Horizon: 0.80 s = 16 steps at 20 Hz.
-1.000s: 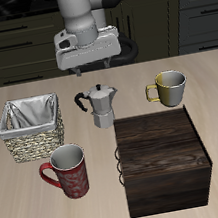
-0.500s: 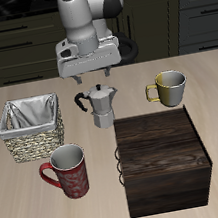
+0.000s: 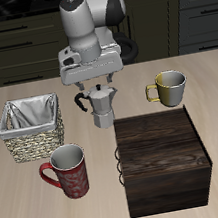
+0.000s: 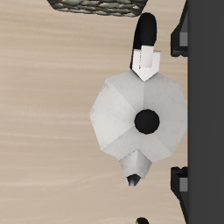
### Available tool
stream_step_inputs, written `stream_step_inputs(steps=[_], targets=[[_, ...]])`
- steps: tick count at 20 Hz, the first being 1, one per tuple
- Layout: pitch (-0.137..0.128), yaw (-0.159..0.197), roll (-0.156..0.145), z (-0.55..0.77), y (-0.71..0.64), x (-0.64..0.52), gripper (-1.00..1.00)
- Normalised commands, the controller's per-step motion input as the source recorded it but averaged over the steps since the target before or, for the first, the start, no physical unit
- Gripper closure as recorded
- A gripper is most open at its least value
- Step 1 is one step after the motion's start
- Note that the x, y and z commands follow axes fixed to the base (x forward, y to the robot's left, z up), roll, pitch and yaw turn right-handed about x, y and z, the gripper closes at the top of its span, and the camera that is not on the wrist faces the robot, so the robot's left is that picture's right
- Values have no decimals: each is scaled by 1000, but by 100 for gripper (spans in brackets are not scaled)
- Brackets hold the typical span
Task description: Place the moka pot in the basket
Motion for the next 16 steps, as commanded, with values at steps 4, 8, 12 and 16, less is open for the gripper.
stream_step_inputs(steps=[4,8,12,16], targets=[[29,7,2,-186,-17,58,-100],[88,-17,6,-382,-49,158,-100],[69,-17,45,-346,27,116,100],[10,-18,3,-84,33,46,100]])
